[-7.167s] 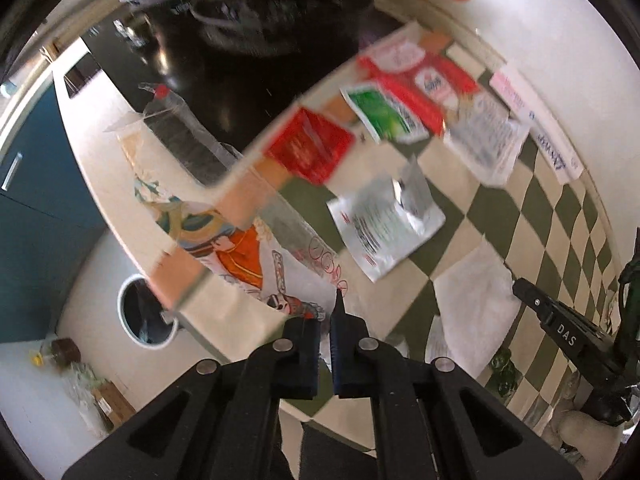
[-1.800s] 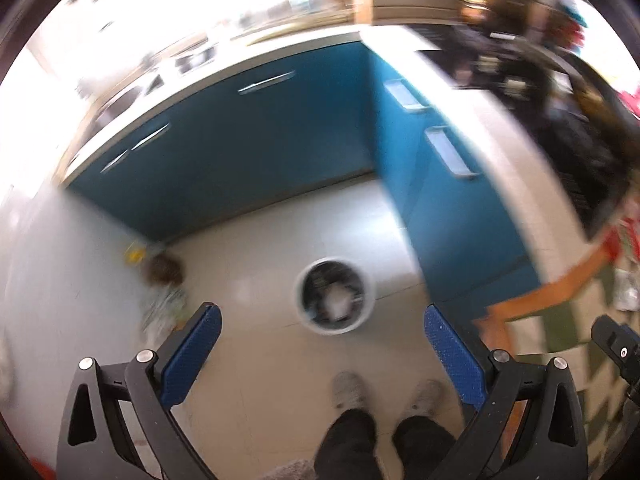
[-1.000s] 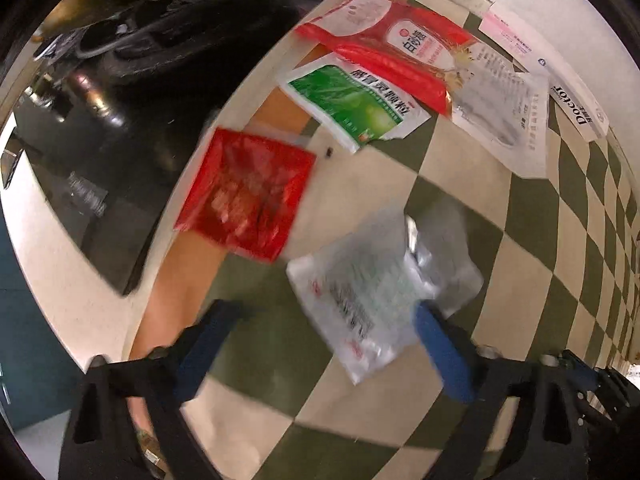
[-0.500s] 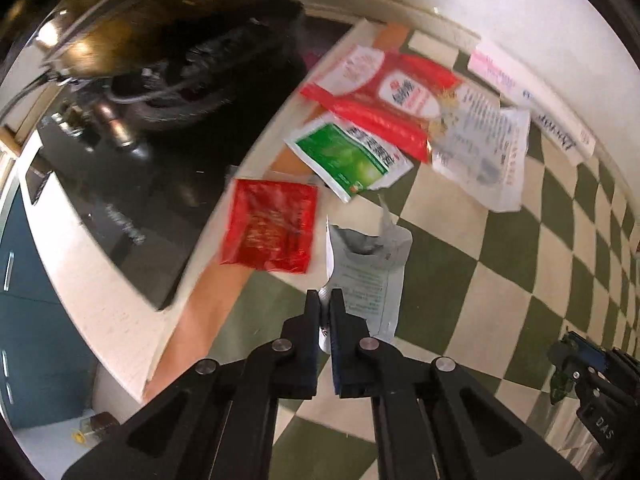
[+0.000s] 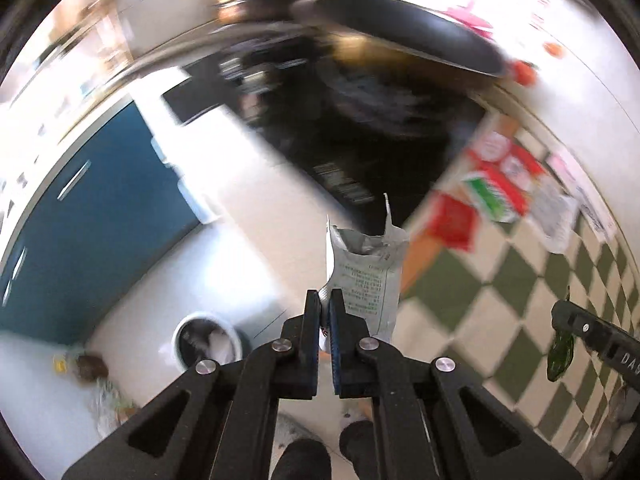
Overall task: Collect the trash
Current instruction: 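Carry the wrapper and pepper to the bin and open both tools to drop them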
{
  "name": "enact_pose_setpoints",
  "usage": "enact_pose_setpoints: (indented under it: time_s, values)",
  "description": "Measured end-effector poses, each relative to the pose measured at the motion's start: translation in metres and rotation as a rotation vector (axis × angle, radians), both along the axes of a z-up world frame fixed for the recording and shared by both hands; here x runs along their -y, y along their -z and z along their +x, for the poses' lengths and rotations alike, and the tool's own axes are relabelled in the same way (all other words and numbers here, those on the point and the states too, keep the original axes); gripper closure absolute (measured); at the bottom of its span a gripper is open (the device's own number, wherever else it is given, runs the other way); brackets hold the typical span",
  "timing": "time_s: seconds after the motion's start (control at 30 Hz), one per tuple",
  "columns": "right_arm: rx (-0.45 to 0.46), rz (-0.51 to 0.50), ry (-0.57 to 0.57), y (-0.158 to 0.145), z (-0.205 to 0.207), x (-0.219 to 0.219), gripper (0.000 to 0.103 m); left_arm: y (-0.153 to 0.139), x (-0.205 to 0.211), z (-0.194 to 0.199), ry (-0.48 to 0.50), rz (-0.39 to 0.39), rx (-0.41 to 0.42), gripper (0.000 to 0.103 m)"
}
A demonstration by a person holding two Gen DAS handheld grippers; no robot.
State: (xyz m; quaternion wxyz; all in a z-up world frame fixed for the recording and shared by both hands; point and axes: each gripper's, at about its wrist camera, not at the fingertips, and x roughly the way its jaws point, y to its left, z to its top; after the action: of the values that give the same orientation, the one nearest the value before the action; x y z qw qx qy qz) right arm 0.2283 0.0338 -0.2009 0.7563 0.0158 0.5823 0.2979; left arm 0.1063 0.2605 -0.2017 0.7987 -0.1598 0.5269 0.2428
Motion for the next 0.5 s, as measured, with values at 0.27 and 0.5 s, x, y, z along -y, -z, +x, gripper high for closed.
enact_pose_setpoints:
  time_s: [0.27,0.5]
  values:
    - [-0.157,0.063,-0.244,0.041,-0.088,-0.157,0.075,0.046,-0.11,-0.138,-0.305,-0.051,-0.044,0.101]
    - [-0.231,-0.008,-0.408,0.147,-0.175,-0.281,0.075,0.166,-0.196,-0.232,-0.492,-0.227,-0.096,0.101]
